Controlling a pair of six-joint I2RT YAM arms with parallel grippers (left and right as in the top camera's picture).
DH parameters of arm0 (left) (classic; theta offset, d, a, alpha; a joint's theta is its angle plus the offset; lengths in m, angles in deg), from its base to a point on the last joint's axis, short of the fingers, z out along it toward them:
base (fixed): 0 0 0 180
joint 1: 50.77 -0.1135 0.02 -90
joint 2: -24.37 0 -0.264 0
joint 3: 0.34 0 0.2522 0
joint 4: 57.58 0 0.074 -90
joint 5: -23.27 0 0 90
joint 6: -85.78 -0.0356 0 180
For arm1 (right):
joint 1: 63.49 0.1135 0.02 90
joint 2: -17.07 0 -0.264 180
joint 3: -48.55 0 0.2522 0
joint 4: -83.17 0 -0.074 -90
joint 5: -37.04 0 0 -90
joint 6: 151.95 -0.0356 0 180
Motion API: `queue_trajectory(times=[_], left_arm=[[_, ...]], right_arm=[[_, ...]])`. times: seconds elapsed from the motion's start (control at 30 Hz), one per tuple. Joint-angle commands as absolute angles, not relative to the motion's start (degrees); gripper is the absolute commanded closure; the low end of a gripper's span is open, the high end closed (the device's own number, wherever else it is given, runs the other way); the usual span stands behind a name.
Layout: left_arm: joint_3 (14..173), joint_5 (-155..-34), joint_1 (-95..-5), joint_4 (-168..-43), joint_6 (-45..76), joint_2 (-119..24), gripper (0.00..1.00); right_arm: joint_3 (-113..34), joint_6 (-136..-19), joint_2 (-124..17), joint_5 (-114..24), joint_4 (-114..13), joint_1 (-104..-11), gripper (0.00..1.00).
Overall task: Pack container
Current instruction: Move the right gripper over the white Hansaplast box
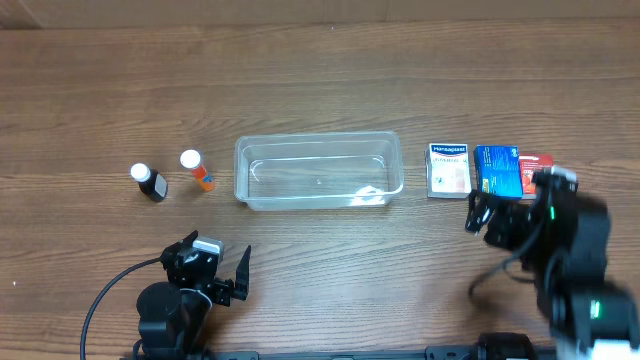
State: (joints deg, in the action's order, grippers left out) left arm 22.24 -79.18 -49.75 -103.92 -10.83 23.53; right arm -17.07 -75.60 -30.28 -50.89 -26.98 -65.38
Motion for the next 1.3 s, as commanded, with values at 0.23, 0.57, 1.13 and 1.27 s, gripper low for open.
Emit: queue_trajectory(times=[0.23,0.57,1.13,1.27], left_arm=[[22.2,-79.9,-50.2,-104.3,-11.9,24.1,0.0],[22.2,-79.9,-50.2,-104.3,-11.9,24.1,0.0],[22.2,-79.9,-50.2,-104.3,-11.9,24.1,0.0],[22.2,-79.9,-50.2,-104.3,-11.9,24.1,0.0]], right_arm=[[-28.9,-72.4,-57.1,-53.3,-23.8,-65.5,0.0],[-28.9,-74.5,-65.9,-52.9,-32.9,-61.6,0.0],[-29.0,-75.1,-84.7,-51.9,-45.1,-58.6,0.0],[-29.0,-75.1,-86.2,-54.1,-45.7,-58.7,0.01]])
